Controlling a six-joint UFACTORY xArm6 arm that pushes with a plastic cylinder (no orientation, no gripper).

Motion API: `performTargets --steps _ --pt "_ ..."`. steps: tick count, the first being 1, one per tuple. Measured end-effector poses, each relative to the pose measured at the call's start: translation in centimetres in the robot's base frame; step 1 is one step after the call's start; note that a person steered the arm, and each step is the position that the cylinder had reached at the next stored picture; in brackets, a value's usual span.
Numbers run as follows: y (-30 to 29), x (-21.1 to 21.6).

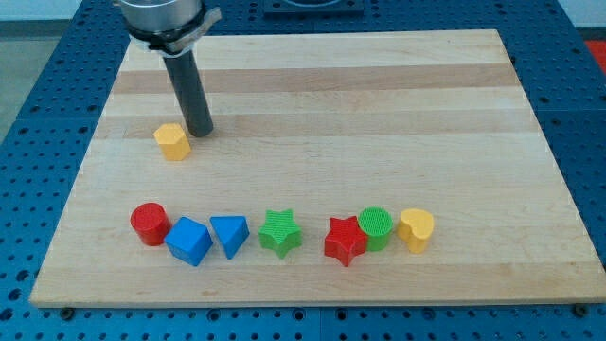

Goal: Put the yellow hexagon to the left of the red circle to form a horizontal line of blocks

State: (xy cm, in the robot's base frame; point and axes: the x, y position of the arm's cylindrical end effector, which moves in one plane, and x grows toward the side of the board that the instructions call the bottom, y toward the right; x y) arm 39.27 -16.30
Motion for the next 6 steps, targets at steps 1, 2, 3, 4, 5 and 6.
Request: performTargets --steps 1,2,3,4,5,6 --pt "-1.8 0.7" --pt "-2.2 2.2" --pt "-2.2 3.8" --pt "-2.3 4.1" --pt "-2.5 4.1" --pt "-2.8 4.4"
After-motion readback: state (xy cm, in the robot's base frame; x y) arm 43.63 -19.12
